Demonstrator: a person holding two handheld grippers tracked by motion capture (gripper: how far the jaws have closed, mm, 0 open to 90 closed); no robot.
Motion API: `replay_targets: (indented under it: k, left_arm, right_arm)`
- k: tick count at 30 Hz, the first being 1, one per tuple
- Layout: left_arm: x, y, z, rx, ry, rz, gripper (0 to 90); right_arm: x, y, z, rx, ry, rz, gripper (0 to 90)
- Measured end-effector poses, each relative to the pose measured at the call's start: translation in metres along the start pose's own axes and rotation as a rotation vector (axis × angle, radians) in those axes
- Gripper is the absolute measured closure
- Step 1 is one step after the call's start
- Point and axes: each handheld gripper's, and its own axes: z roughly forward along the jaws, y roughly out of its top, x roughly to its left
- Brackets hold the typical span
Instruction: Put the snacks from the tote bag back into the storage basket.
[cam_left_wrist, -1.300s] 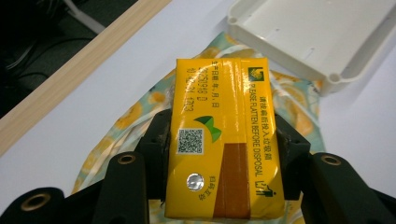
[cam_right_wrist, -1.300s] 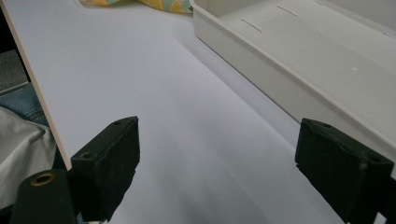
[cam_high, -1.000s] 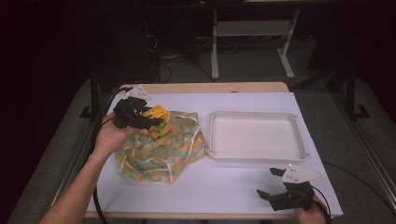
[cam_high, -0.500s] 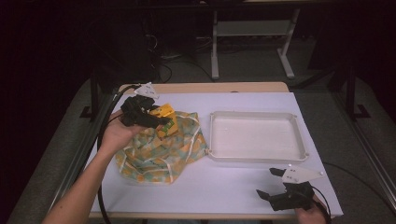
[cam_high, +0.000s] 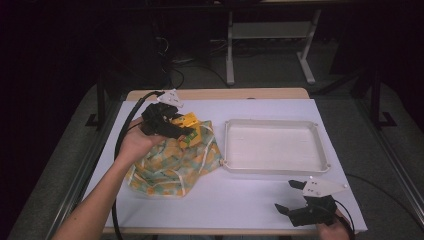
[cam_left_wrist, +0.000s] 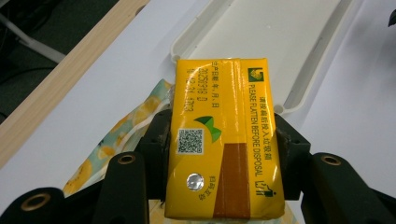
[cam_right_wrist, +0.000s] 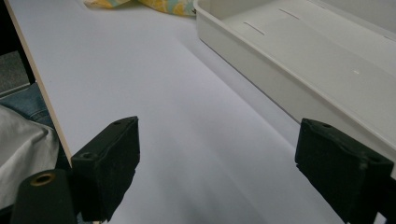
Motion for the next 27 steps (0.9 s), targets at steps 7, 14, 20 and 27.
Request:
replay_targets:
  k: [7, 14, 20, 27]
  left_arm:
    - [-0.005, 0.010, 0.007, 0.003, -0.015, 0.019, 50.2]
    - [-0.011, 0.023, 0.020, 0.005, -0.047, 0.054, 50.2]
    - [-0.016, 0.028, 0.028, 0.004, -0.063, 0.063, 50.1]
    - [-0.021, 0.036, 0.034, 0.003, -0.074, 0.075, 50.1]
  right_arm:
    - [0.001, 0.000, -0.003, -0.016, 0.006, -0.002, 13.5]
    - [0.001, 0.000, -0.003, -0.019, 0.016, 0.007, 13.5]
    - [-0.001, 0.000, -0.004, -0.027, 0.016, 0.001, 13.4]
    - [0.000, 0.000, -0.004, -0.027, 0.017, 0.005, 13.4]
